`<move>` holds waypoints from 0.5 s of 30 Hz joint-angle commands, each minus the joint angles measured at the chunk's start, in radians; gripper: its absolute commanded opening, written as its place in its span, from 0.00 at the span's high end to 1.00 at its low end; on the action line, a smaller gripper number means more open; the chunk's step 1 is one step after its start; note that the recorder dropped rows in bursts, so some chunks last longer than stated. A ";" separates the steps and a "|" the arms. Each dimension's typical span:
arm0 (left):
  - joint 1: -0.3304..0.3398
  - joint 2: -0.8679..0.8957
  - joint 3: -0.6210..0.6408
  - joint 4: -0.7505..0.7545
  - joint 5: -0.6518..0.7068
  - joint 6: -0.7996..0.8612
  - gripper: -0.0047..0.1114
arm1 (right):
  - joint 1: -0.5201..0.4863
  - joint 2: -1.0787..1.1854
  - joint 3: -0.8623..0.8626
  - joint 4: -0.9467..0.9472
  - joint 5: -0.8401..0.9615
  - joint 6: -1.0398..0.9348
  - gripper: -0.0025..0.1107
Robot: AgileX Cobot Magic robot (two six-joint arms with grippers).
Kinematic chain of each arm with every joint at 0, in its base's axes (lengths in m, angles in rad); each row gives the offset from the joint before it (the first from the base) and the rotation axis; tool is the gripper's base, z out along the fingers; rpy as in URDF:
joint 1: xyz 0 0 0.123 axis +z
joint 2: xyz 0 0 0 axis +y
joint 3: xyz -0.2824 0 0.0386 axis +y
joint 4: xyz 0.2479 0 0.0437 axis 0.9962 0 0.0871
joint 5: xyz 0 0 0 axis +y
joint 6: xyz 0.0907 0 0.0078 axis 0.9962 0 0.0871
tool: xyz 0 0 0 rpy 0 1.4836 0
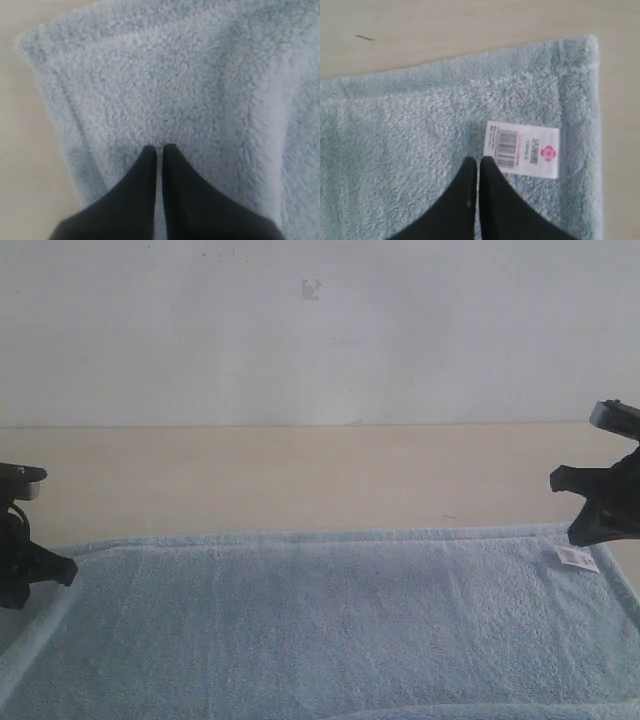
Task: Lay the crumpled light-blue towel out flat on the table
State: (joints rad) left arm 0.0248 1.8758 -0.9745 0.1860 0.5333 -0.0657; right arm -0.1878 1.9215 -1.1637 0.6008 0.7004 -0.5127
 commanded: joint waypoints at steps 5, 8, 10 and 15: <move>0.035 0.064 -0.008 -0.007 -0.148 0.008 0.93 | -0.001 0.065 -0.018 -0.009 -0.099 -0.032 0.97; 0.038 0.100 -0.027 -0.002 -0.187 0.008 0.93 | -0.001 0.078 -0.017 -0.021 -0.138 -0.032 0.97; 0.040 0.136 -0.058 -0.002 -0.186 0.016 0.93 | -0.001 0.099 -0.017 -0.032 -0.160 -0.032 0.97; 0.040 0.208 -0.134 -0.002 -0.133 0.029 0.93 | -0.001 0.156 -0.035 -0.060 -0.215 -0.034 0.97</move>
State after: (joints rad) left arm 0.0599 2.0176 -1.0882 0.1860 0.3603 -0.0512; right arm -0.1878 2.0511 -1.1786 0.5645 0.5248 -0.5383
